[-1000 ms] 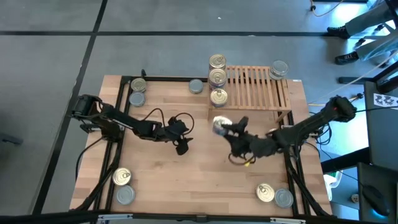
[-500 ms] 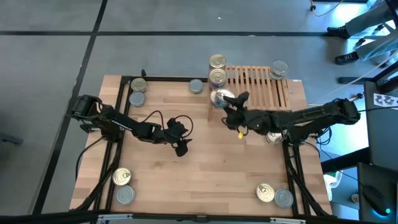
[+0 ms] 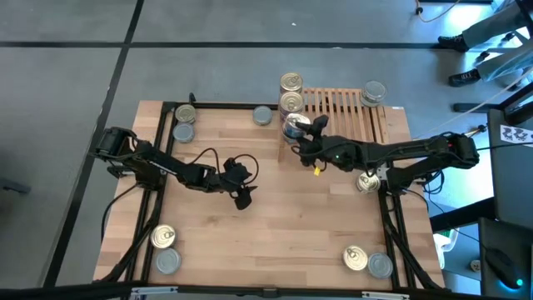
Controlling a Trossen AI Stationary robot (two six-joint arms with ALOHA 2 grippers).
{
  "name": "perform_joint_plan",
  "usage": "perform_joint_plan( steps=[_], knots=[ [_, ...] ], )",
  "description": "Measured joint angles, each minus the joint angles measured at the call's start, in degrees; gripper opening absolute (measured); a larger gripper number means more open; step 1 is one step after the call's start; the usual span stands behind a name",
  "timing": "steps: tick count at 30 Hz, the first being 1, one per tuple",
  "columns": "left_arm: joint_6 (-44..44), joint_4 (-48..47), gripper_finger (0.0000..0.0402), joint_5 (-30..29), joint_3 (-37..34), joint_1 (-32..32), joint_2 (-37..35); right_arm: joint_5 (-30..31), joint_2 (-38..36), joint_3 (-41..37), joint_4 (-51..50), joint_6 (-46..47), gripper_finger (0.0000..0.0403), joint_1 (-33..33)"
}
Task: Stack canned seafood by type on shelf
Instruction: Stack the blue-pink tuna can on top of the blue-pink tuna can on the shelf
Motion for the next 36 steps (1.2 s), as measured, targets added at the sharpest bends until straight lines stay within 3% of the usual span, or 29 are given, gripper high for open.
perform_joint_plan(
  steps=[8, 11, 36],
  knots=[
    [0.00, 0.00, 0.0253, 0.00, 0.00, 0.00, -0.02, -0.35, 0.07, 0.02, -0.05, 4.89, 0.0287, -0.33],
    [-0.02, 0.00, 0.0253, 0.00, 0.01, 0.00, -0.02, -2.21, 0.07, 0.07, 0.08, 8.96, 0.0307, -0.35],
    [0.00, -0.02, 0.0253, 0.00, 0.02, 0.00, -0.02, -4.19, 0.07, 0.02, 4.27, 24.18, 0.0291, -0.33]
  ],
)
